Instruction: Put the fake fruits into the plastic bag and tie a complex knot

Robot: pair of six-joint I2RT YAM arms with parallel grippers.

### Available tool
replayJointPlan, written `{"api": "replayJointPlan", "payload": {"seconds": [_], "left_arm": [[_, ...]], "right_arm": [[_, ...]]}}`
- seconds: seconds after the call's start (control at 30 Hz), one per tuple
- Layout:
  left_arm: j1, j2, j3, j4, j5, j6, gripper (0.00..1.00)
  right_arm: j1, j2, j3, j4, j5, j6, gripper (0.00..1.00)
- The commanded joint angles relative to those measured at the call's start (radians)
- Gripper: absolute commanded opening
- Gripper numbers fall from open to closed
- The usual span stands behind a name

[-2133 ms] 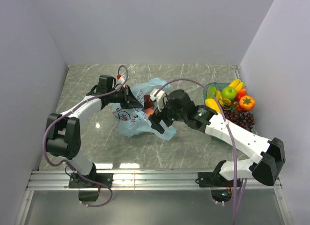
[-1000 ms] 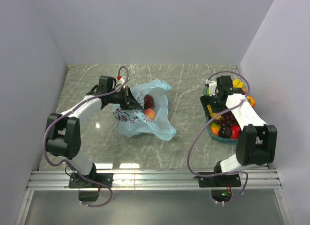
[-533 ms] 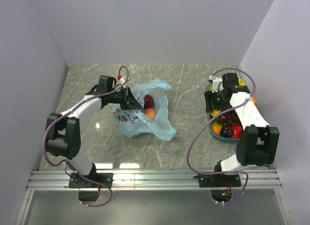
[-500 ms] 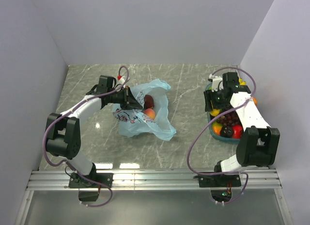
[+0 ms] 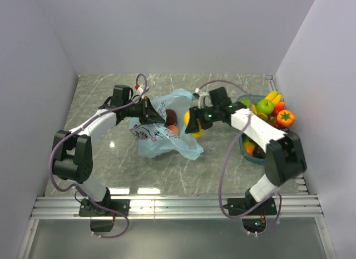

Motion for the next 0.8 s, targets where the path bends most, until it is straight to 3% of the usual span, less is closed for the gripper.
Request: {"api": "replayJointPlan", "payload": {"seconds": [0.0,0.2,0.3,0.37,0.4,0.47,0.5,0.77], "left_arm": [[-0.003,-0.035,0.004,0.052,0.03,-0.022,0.01],[-0.006,-0.028,0.001,0.066,0.036,-0.026,0.01],[-0.006,-0.028,-0.007,0.069,0.042,-0.022,0.01],[-0.006,-0.031,-0.007,0.064,0.045,-0.016,0.01],[-0.006,-0.033,-0.01,0.061,0.045,-0.007,0.01],[-0.006,-0.038,-0.016,0.051,0.045,0.003,0.01],[-0.006,-0.038,-0.016,0.048,0.045,0.004,0.01],[-0.006,-0.033,-0.017,0.035,0.039,0.016,0.02]], "right_arm": [[0.075,0.089,0.033,0.186,-0.067,0.167,0.37],[0.169,0.186,0.093,0.232,-0.087,0.207,0.38],[0.221,0.222,0.122,0.185,-0.106,0.135,0.41],[0.24,0.242,0.136,0.12,-0.091,0.064,0.49],[0.243,0.261,0.14,0.101,-0.086,0.049,0.67],[0.243,0.275,0.134,0.059,-0.046,0.023,0.8],[0.246,0.275,0.128,0.048,-0.034,0.014,0.99],[0.244,0.145,0.099,-0.027,0.072,-0.051,1.0]]}}
